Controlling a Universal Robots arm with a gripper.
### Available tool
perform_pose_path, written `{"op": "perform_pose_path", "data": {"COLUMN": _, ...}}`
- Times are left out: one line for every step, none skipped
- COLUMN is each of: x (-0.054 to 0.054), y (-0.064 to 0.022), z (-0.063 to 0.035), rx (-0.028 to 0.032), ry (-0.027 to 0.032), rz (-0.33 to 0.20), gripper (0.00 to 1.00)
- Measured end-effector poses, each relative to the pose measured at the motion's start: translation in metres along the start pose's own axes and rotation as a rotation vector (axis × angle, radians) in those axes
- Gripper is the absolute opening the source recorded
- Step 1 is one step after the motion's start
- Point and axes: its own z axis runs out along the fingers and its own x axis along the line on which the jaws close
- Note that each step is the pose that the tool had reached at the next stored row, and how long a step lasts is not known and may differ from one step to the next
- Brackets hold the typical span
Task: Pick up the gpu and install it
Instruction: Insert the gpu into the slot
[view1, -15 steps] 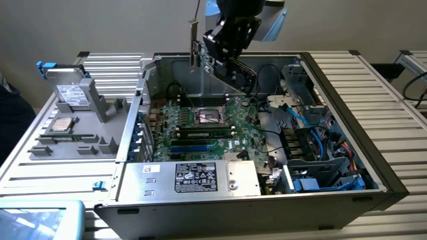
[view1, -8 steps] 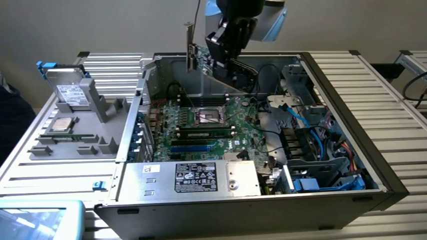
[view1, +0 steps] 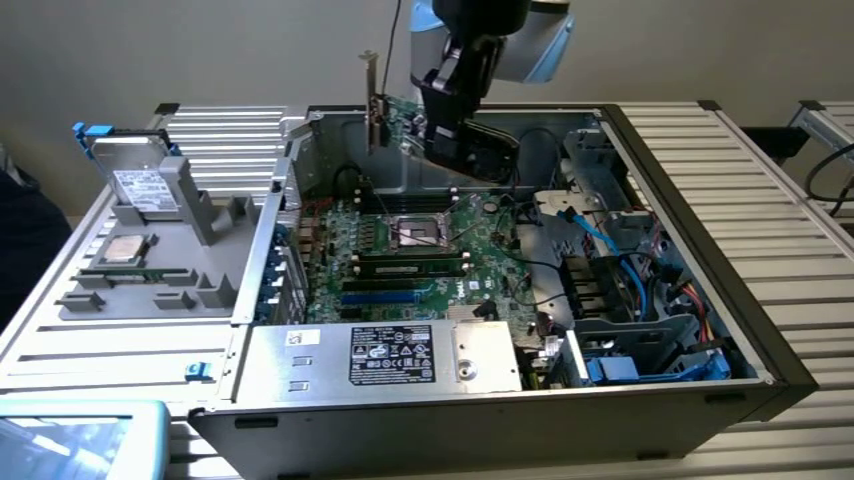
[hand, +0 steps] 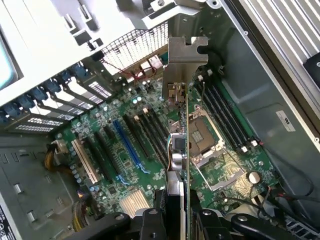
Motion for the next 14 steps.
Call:
{"op": "perform_pose_path", "data": {"x": 0.0, "y": 0.0, "z": 0.0001, "rx": 0.0021, "ry": 0.0011, "rz": -0.018, "gripper": 0.28}}
{"op": "perform_pose_path", "data": {"x": 0.0, "y": 0.0, "z": 0.0002, "rx": 0.0051, "ry": 0.0018, "rz": -0.035, "gripper": 0.28}}
{"op": "perform_pose_path", "data": {"x": 0.0, "y": 0.0, "z": 0.0003, "rx": 0.0085, "ry": 0.0025, "rz": -0.051, "gripper": 0.28}}
{"op": "perform_pose_path", "data": {"x": 0.0, "y": 0.0, "z": 0.0005, "rx": 0.0123, "ry": 0.0031, "rz": -0.067, "gripper": 0.28}}
{"op": "perform_pose_path", "data": {"x": 0.0, "y": -0.0001, "z": 0.0006, "rx": 0.0166, "ry": 0.0038, "rz": -0.082, "gripper": 0.28}}
{"op": "perform_pose_path", "data": {"x": 0.0, "y": -0.0001, "z": 0.0008, "rx": 0.0213, "ry": 0.0049, "rz": -0.096, "gripper": 0.28}}
{"op": "perform_pose_path", "data": {"x": 0.0, "y": -0.0001, "z": 0.0009, "rx": 0.0264, "ry": 0.006, "rz": -0.109, "gripper": 0.28}}
{"op": "perform_pose_path", "data": {"x": 0.0, "y": -0.0001, "z": 0.0011, "rx": 0.0314, "ry": 0.007, "rz": -0.123, "gripper": 0.28}}
{"op": "perform_pose_path", "data": {"x": 0.0, "y": -0.0001, "z": 0.0012, "rx": 0.0364, "ry": 0.0081, "rz": -0.136, "gripper": 0.28}}
{"op": "perform_pose_path", "data": {"x": 0.0, "y": -0.0001, "z": 0.0015, "rx": 0.0408, "ry": 0.0091, "rz": -0.151, "gripper": 0.28}}
{"op": "perform_pose_path", "data": {"x": 0.0, "y": -0.0002, "z": 0.0018, "rx": 0.0443, "ry": 0.0104, "rz": -0.167, "gripper": 0.28}}
{"op": "perform_pose_path", "data": {"x": 0.0, "y": -0.0002, "z": 0.0021, "rx": 0.047, "ry": 0.0117, "rz": -0.185, "gripper": 0.28}}
{"op": "perform_pose_path", "data": {"x": 0.0, "y": -0.0003, "z": 0.0025, "rx": 0.0493, "ry": 0.0129, "rz": -0.205, "gripper": 0.28}}
{"op": "perform_pose_path", "data": {"x": -0.0001, "y": -0.0003, "z": 0.0029, "rx": 0.0514, "ry": 0.0143, "rz": -0.222, "gripper": 0.28}}
